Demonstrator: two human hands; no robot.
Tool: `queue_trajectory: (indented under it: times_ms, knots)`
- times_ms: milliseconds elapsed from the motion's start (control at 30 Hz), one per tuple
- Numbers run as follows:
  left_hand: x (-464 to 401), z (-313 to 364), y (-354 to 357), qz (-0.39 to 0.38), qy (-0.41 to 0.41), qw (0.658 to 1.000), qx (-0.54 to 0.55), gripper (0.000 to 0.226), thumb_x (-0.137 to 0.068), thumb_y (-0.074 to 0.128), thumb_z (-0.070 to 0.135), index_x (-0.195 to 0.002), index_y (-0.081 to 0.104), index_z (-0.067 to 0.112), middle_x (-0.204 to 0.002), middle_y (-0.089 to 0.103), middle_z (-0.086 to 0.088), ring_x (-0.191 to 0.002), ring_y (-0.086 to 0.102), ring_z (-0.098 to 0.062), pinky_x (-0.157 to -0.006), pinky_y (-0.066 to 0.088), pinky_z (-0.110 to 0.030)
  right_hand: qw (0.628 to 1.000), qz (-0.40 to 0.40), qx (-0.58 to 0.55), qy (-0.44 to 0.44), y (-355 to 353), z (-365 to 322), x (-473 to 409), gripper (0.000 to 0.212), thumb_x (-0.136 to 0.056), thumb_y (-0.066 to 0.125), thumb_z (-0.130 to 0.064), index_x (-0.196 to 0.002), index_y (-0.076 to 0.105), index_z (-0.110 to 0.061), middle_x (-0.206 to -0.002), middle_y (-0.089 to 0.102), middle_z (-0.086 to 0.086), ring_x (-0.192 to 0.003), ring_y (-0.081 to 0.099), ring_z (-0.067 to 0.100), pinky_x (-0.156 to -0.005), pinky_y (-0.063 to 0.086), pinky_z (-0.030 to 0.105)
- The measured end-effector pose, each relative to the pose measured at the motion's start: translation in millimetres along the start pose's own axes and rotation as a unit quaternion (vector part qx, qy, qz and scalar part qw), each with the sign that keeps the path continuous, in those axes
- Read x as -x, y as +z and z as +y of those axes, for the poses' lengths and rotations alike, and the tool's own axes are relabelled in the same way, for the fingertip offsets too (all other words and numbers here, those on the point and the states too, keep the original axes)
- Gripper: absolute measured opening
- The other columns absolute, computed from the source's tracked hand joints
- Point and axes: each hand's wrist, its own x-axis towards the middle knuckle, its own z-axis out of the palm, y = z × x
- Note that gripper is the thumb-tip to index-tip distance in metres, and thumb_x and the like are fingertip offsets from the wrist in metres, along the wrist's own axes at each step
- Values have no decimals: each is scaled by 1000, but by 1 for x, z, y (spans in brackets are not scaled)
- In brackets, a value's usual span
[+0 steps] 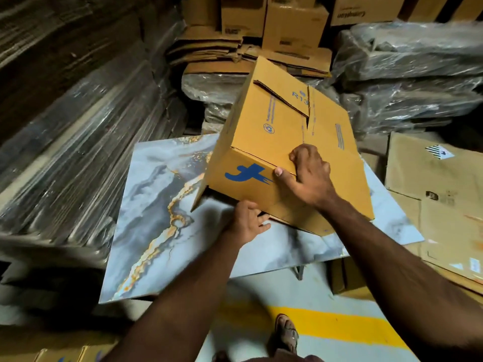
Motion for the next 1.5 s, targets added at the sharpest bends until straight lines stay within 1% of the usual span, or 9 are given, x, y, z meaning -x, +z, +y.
queue_trajectory:
  times_ms: [167,333,767,867,1000,1133,1300,1433,1500]
  knots:
    - [8,36,-14,39,113,979,167,40,-94,27,27,-116,57,14,-139,52,-10,-134,44,-31,-117,24,-50,999,-7,32,12,-1,-1,4,77,-87,26,-75,-146,36,-25,-134,40,10,-123,40,30,-98,33,50]
    - [11,81,-38,69,153,949,267,73,-93,33,62,-148,40,14,-150,44,-14,-139,40,-35,-115,25,-57,999,-12,33,15,-3,-5,6,80,-87,23,-75,-148,38,-26,-132,40,10,-124,38,29,-100,31,51]
    - [37,92,-55,107,91,976,169,43,-104,44,39,-141,49,17,-138,57,-14,-128,53,-32,-111,37,-53,999,-31,27,-13,5,-16,10,79,-89,22,-74,-149,38,-25,-149,36,10,-138,33,27,-106,28,51]
    - [43,99,-62,152,20,988,-4,55,-99,44,56,-130,55,12,-120,68,-13,-108,65,-33,-90,51,-46,999,-47,21,-14,3,-16,7,80,-89,22,-74,-150,35,-24,-157,30,8,-144,29,26,-110,26,51]
    - [65,122,-67,248,-6,899,-362,62,-94,41,67,-97,58,7,-65,65,-7,-46,60,-19,-55,56,-30,999,-48,18,-14,4,-15,8,82,-88,20,-75,-152,33,-24,-160,28,7,-146,26,26,-111,25,51]
    - [82,153,-35,313,101,738,-590,62,-96,39,62,-100,62,4,-89,68,-11,-77,66,-26,-78,58,-36,999,-40,17,-17,5,-14,7,84,-88,19,-77,-151,35,-24,-159,30,7,-145,28,26,-111,27,52]
    - [86,177,34,230,213,783,-537,54,-97,43,57,-122,57,11,-115,65,-8,-101,63,-26,-93,52,-45,998,-35,-47,0,4,-16,2,76,-88,20,-72,-144,43,-25,-153,36,4,-141,30,22,-109,26,52]
    - [84,188,93,223,256,712,-614,51,-97,50,50,-131,49,12,-124,56,-6,-109,57,-23,-86,52,-38,991,-12,-128,46,0,-18,-15,63,-92,28,-62,-131,55,-21,-138,47,5,-130,38,21,-104,32,47]
    - [76,186,117,227,211,618,-722,67,-94,53,55,-146,36,16,-151,34,-13,-134,40,-34,-104,43,-47,987,11,-145,71,2,-9,-23,49,-97,42,-49,-131,55,-17,-136,49,8,-127,43,24,-104,36,42]
